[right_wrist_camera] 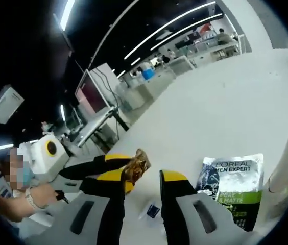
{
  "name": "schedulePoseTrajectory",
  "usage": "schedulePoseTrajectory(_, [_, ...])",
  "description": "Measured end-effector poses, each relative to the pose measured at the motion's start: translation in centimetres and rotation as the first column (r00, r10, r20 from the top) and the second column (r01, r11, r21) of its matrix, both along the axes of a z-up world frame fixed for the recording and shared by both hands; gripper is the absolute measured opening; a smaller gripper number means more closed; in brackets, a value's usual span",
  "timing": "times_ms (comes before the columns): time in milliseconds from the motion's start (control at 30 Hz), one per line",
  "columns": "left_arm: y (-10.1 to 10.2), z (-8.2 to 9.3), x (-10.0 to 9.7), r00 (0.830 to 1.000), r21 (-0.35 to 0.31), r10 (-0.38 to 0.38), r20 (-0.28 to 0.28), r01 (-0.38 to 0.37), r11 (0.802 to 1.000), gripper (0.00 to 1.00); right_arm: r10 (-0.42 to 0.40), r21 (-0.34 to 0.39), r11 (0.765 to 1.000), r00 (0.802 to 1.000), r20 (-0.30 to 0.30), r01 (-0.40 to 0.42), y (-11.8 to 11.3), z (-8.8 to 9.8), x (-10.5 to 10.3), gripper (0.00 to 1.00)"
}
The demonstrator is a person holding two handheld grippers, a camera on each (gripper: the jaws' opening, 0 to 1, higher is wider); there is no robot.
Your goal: Arrange the skincare products in the storage area until every visible bottle or jar stands upright without overlapping.
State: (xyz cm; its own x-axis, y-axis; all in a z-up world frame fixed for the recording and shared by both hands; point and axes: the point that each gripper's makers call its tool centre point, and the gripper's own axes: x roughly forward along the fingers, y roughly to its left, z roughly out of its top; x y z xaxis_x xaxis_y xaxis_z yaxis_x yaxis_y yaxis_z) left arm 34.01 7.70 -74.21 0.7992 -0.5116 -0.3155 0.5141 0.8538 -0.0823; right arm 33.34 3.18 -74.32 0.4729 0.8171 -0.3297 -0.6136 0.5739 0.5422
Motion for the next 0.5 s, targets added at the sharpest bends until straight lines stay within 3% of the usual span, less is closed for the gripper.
schedulePoseTrajectory(133, [-0.6, 0.1, 0.2, 1.000, -0.002, -0.021, 0.018, 0.021, 1.000, 0.36, -0.009, 0.074, 0.997, 0.999, -0.051, 0.013, 0.1, 0.6, -0.4, 0.21])
schedulePoseTrajectory(200, [-1.7, 0.9, -1.1, 0.999, 0.003, -0.030, 0.030, 0.030, 1.000, 0.36, -0.017, 0.128, 0.991, 0.995, -0.095, 0.029, 0.2, 1.0, -0.5, 0.16])
schedulePoseTrajectory(400, [-2.9, 2.0, -2.1, 0.996, 0.034, -0.071, 0.053, 0.069, 0.997, 0.36, -0.011, 0.133, 0.991, 0.996, -0.091, 0.023, -0.2, 1.1, -0.6, 0.05])
schedulePoseTrajectory(500, [-3.1, 2.1, -2.3, 0.995, 0.037, -0.076, 0.057, 0.074, 0.997, 0.36, 0.002, 0.189, 0.982, 0.993, -0.122, 0.021, 0.0, 1.8, -1.0, 0.02])
